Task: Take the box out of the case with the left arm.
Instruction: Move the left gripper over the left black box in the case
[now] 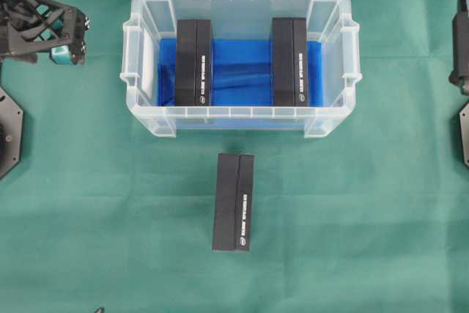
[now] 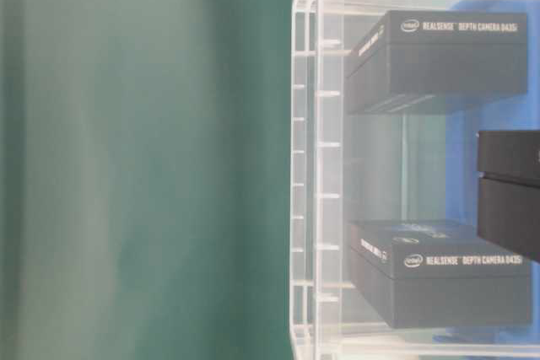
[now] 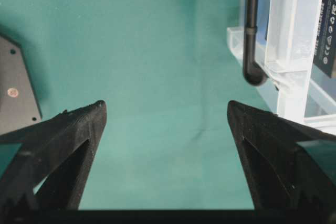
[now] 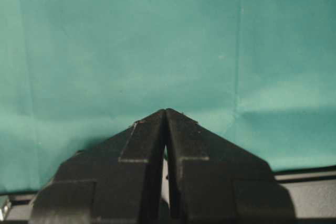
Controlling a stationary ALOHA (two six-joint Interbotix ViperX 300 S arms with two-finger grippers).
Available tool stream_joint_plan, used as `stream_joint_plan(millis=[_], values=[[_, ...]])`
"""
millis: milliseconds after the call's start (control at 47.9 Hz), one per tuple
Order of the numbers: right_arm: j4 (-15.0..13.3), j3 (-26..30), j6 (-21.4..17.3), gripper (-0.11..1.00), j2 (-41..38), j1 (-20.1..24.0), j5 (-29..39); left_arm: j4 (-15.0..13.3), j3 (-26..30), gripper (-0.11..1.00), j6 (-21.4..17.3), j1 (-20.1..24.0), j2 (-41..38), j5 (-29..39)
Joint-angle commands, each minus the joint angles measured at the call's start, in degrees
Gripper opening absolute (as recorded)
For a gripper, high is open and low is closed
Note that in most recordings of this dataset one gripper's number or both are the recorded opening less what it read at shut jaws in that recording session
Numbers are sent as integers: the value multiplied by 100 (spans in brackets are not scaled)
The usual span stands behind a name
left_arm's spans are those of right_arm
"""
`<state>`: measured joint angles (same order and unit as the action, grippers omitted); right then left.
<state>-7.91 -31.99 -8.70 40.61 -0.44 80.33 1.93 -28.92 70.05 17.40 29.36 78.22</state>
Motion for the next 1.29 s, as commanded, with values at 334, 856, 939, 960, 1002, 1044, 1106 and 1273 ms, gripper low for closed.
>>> stream_joint_plan(millis=[334,856,939,960,1002,1044,1106,1273], values=[[9,97,0,3,0,-9,-9,-9,167,98,0,18,-53,0],[9,97,0,3,0,0,-18,-35,1362,98,9,-246,-1230,-114],[9,97,0,3,0,0,-9,-26,1749,98,9,-316,-1591,-97],[0,97,0,3,-9,0,-9,-35,1837,98,9,-325,-1679,-88],[9,97,0,3,0,0,-9,-35,2021,98,9,-343,-1819,-88],[9,97,0,3,-9,0,-9,-35,2206,98,18,-369,-1969,-88],[9,97,0,3,-9,0,-9,-35,2461,98,18,-378,-2171,-70],[9,88,0,3,-9,0,-9,-26,3103,98,18,-413,-2646,0]])
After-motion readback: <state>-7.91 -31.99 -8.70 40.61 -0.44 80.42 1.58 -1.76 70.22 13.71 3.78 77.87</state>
